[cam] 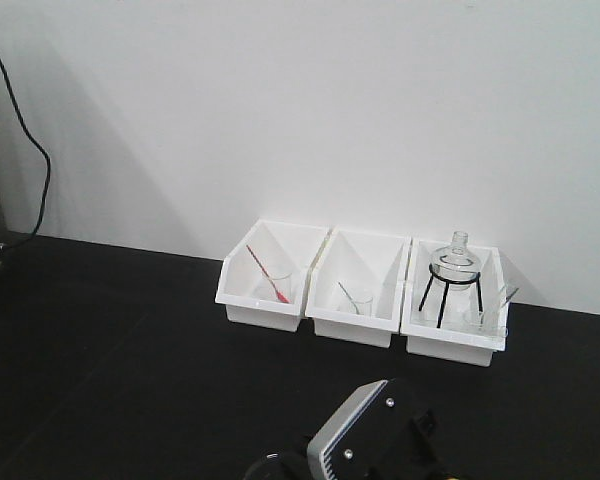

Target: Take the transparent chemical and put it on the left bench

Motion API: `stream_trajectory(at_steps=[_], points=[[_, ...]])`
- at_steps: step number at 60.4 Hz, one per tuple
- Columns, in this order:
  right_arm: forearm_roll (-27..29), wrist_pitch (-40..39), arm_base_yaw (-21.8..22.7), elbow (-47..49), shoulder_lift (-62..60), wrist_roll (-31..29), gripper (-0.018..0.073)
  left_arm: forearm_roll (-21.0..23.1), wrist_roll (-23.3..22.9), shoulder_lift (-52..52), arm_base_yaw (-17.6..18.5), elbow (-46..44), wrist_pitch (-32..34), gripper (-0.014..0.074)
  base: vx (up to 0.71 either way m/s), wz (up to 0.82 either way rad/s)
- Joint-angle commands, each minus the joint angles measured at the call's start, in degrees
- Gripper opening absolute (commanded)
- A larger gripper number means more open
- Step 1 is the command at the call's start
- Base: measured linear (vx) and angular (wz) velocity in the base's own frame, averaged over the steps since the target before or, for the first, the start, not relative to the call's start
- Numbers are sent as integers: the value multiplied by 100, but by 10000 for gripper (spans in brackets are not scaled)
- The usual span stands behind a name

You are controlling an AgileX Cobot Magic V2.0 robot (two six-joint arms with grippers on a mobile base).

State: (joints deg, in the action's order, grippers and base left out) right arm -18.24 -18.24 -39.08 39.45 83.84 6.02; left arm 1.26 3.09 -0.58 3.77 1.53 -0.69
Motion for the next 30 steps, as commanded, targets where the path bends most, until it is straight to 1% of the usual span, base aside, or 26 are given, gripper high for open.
stream_trajectory(at_steps=[1, 6, 11, 15, 23, 30], points=[[35, -516, -11, 200, -44, -49, 238, 4, -45, -110, 10, 93, 449, -3, 0, 0], [182, -479, -11, 200, -17, 38, 349, 4, -45, -110, 10, 93, 449, -3, 0, 0], [520, -435, -11, 200, -32, 179, 455, 4, -45, -110, 10, 93, 449, -3, 0, 0], [734, -435, -11, 200, -82, 161, 505, 4, -45, -110, 10, 93, 449, -3, 0, 0], [784, -189, -11, 188, -472, 150, 511, 4, -45, -110, 10, 93, 449, -3, 0, 0], [779, 553, -11, 188, -1272, 130, 501, 4, -45, -110, 10, 93, 449, -3, 0, 0]])
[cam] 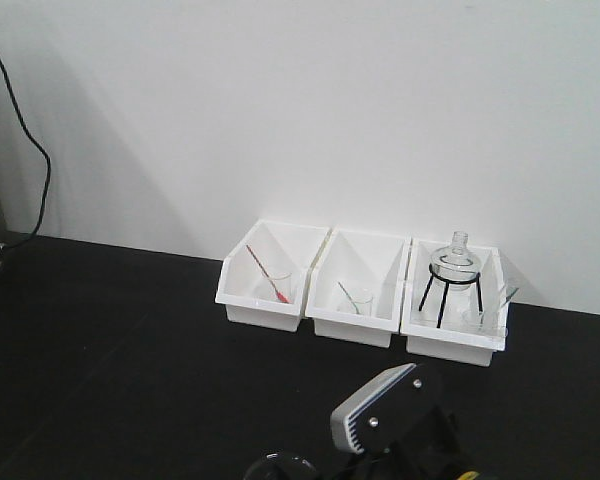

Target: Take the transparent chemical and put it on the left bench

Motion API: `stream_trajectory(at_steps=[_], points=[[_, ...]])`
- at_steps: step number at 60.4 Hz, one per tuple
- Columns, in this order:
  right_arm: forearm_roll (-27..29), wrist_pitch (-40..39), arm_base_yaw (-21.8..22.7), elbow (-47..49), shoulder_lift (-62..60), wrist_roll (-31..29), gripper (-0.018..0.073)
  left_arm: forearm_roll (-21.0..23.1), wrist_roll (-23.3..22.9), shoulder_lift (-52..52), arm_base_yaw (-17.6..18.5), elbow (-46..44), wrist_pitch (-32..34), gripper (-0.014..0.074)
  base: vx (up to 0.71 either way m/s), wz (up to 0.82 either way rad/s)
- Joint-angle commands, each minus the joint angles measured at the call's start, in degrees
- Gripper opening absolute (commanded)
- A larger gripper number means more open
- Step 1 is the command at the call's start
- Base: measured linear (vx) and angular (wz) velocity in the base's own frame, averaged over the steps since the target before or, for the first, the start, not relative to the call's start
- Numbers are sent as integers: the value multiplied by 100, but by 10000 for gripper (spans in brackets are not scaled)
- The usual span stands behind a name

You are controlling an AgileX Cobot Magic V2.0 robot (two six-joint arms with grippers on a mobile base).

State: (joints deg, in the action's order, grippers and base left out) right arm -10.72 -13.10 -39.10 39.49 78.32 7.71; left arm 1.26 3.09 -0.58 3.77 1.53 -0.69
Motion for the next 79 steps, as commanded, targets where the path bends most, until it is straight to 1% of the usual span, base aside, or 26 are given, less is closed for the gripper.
stream_trajectory(at_steps=[1, 16, 23, 26, 33, 39, 46, 49, 51, 54, 59, 63, 67, 68, 69, 73, 75, 79], points=[[26, 212, -9, 183, -831, -39, 501, 4, -45, -110, 10, 93, 449, -3, 0, 0], [39, 2503, -9, 163, -2820, -31, 499, 4, -45, -110, 10, 93, 449, -3, 0, 0], [46, 3465, -9, 163, -3514, -10, 499, 4, -45, -110, 10, 93, 449, -3, 0, 0], [46, 3761, -9, 163, -3774, -10, 499, 4, -45, -110, 10, 93, 449, -3, 0, 0], [34, 4216, -9, 163, -4267, -10, 499, 4, -45, -110, 10, 93, 449, -3, 0, 0], [29, 4399, -9, 163, -4608, -10, 499, 4, -45, -110, 10, 93, 449, -3, 0, 0], [-378, 4471, -9, 163, -4956, -44, 491, 4, -45, -110, 10, 93, 449, -3, 0, 0], [-423, 4453, 114, 136, -5117, -44, 482, 4, -45, -110, 10, 93, 449, -3, 0, 0], [-422, 4425, 269, 91, -5208, -44, 474, 4, -45, -110, 10, 93, 449, -3, 0, 0], [-397, 4308, 687, -75, -5401, -39, 454, 4, -45, -110, 10, 93, 449, -3, 0, 0], [-270, 3758, 1687, -644, -5893, -39, 403, 4, -45, -110, 10, 93, 449, -3, 0, 0], [-271, 3378, 2380, -1213, -6365, -44, 340, 4, -45, -110, 10, 93, 449, -3, 0, 0], [-271, 2982, 2967, -1799, -6860, -59, 258, 4, -45, -110, 10, 93, 449, -3, 0, 0], [-271, 2924, 3072, -1916, -6955, -59, 250, 4, -45, -110, 10, 93, 449, -3, 0, 0], [-271, 2844, 3225, -2088, -7094, -59, 218, 4, -45, -110, 10, 93, 449, -3, 0, 0], [-244, 2668, 3627, -2589, -7470, -59, 155, 4, -45, -110, 10, 93, 449, -3, 0, 0], [-167, 2624, 3806, -2846, -7653, -63, 107, 4, -45, -110, 10, 93, 449, -3, 0, 0], [66, 2607, 4050, -3274, -7932, -88, 40, 4, -45, -110, 10, 93, 449, -3, 0, 0]])
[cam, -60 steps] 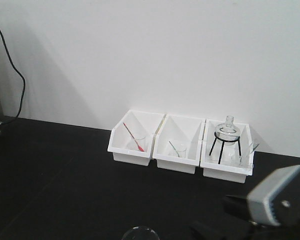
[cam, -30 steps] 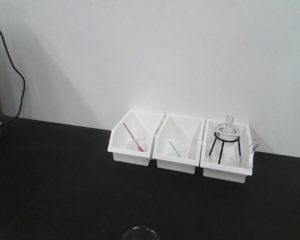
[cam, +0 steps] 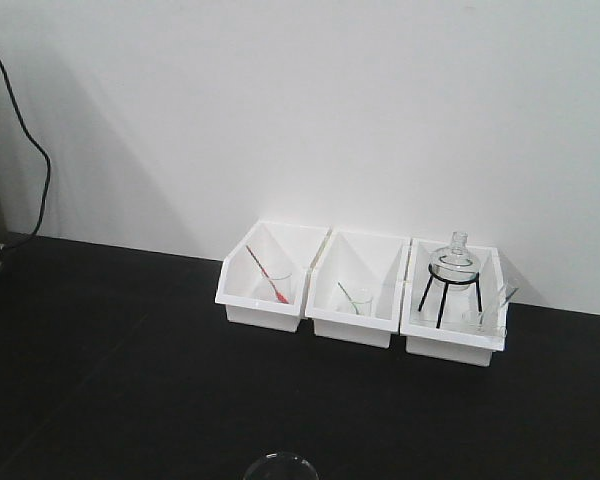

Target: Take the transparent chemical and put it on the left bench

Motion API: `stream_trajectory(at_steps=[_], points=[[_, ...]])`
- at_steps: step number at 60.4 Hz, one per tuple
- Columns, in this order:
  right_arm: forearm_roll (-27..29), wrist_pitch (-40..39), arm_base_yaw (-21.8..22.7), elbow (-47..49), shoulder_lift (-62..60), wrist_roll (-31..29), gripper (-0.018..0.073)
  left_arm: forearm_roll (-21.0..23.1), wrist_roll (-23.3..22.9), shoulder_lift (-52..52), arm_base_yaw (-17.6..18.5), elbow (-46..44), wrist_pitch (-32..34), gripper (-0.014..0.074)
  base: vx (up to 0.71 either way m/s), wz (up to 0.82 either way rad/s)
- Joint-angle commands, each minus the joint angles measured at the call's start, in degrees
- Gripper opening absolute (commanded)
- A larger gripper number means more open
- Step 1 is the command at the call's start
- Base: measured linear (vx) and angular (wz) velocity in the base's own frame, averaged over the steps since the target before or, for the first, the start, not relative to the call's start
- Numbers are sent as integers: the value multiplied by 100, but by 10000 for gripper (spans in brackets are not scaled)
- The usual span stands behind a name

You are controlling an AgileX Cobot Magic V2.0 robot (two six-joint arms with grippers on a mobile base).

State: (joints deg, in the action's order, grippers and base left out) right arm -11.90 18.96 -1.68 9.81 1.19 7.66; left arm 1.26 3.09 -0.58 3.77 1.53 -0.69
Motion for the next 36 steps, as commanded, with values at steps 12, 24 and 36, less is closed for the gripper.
stream_trajectory(at_steps=[12, 24, 36], points=[[562, -945, 398, -1195, -252, -331, -8, 4, -45, -110, 10, 93, 449, -3, 0, 0], [562, -900, 398, -1195, -252, -331, -8, 4, -45, -110, 10, 93, 449, -3, 0, 0], [562, -900, 398, -1195, -252, -331, -8, 4, -45, -110, 10, 93, 449, -3, 0, 0]])
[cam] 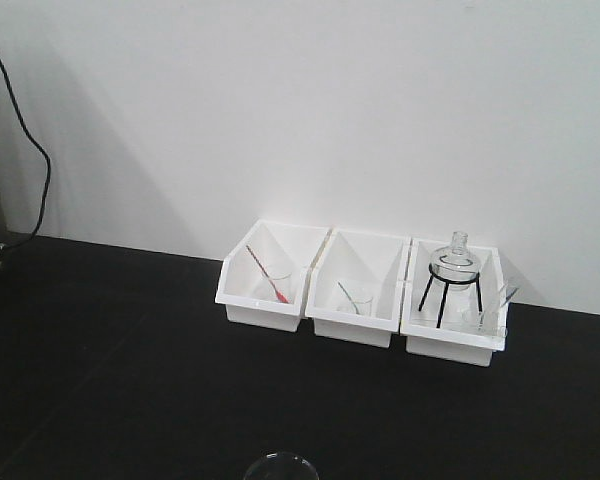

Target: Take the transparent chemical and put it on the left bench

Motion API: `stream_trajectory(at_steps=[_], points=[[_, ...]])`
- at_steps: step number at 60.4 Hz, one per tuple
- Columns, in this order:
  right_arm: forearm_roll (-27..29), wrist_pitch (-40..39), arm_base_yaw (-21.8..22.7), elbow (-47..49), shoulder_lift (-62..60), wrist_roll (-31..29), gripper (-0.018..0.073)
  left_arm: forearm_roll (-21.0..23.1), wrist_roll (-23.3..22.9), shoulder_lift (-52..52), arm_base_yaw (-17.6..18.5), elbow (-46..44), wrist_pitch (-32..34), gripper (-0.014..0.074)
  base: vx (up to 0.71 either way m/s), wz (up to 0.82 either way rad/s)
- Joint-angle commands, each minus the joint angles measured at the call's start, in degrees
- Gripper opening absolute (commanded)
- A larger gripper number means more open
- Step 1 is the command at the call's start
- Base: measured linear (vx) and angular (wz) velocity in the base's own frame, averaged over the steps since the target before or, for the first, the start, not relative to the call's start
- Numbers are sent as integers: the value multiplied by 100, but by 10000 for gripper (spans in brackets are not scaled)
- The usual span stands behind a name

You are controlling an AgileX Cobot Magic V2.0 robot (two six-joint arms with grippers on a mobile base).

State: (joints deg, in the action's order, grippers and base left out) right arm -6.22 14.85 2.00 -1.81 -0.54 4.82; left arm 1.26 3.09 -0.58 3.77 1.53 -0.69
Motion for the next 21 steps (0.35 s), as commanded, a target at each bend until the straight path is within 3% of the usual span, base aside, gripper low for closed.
stream_trajectory(at_steps=[1, 21], points=[[-6, -490, 30, -33, -79, -47, -8, 4, -45, -110, 10, 93, 449, -3, 0, 0], [-6, -490, 30, -33, -79, -47, -8, 4, -45, -110, 10, 93, 449, -3, 0, 0]])
